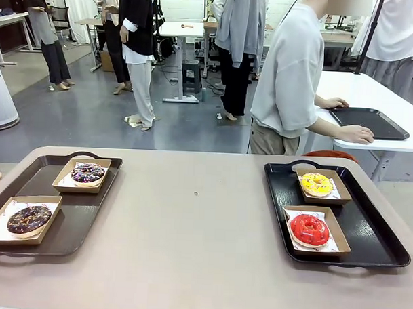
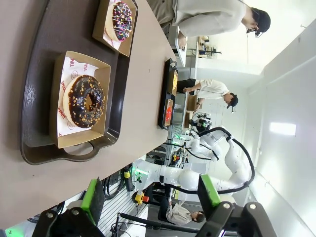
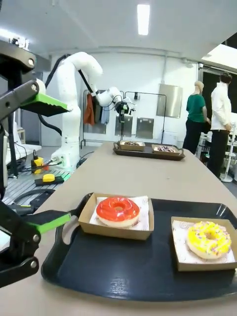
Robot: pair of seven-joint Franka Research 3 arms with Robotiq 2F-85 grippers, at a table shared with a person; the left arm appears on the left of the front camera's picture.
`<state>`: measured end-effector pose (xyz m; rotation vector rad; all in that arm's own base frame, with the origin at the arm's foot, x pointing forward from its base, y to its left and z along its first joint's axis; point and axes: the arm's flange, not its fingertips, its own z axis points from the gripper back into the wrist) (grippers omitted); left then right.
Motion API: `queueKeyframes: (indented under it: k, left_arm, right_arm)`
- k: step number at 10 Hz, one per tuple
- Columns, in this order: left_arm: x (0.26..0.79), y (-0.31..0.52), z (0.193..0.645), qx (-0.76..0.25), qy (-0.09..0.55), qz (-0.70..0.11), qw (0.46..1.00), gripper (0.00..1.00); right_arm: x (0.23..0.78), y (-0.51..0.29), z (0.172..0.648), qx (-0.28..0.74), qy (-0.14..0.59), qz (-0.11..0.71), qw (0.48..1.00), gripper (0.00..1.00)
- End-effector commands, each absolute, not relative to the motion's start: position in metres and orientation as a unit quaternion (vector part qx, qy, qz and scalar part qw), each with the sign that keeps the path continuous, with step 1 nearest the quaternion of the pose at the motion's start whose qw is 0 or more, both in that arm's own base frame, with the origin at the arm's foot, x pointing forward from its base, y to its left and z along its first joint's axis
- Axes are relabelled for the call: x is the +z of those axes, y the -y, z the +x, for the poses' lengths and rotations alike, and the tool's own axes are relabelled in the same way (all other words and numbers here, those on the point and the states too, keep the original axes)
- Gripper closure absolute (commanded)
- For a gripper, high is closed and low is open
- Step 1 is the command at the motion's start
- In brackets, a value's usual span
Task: Individually package the donuts and arrange them on the tray.
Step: Place the picked Paper togo box on the Handle tray.
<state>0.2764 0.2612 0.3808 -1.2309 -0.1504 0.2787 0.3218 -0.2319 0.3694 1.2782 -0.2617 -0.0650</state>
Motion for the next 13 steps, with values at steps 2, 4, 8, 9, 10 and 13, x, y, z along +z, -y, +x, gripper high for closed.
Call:
queueKeyframes:
  k: [2, 4, 8, 9, 10, 13]
  left_arm:
    - [0.3823, -0.2621, 0.2748, 0.129, 0.074, -0.576, 0.804, 0.00]
    - [0.3823, -0.2621, 0.2748, 0.129, 0.074, -0.576, 0.804, 0.00]
    - [0.3823, -0.2621, 0.2748, 0.129, 0.074, -0.576, 0.804, 0.00]
    - [0.3823, -0.2621, 0.2748, 0.129, 0.074, -0.576, 0.804, 0.00]
    - [0.3823, -0.2621, 0.2748, 0.129, 0.074, -0.576, 0.804, 0.00]
    - [0.3823, -0.2621, 0.2748, 0.129, 0.074, -0.576, 0.804, 0.00]
  right_arm:
    - [0.3599, 0.2455, 0.3369, -0.034, 0.148, 0.602, 0.784, 0.00]
    - [0.3614, 0.2421, 0.3344, -0.052, 0.174, 0.598, 0.781, 0.00]
    - [0.3569, 0.2432, 0.3346, -0.041, 0.137, 0.599, 0.788, 0.00]
    - [0.3569, 0.2432, 0.3346, -0.041, 0.137, 0.599, 0.788, 0.00]
    - [0.3569, 0.2432, 0.3346, -0.041, 0.137, 0.599, 0.788, 0.00]
    - [0.3569, 0.2432, 0.3346, -0.041, 0.137, 0.599, 0.788, 0.00]
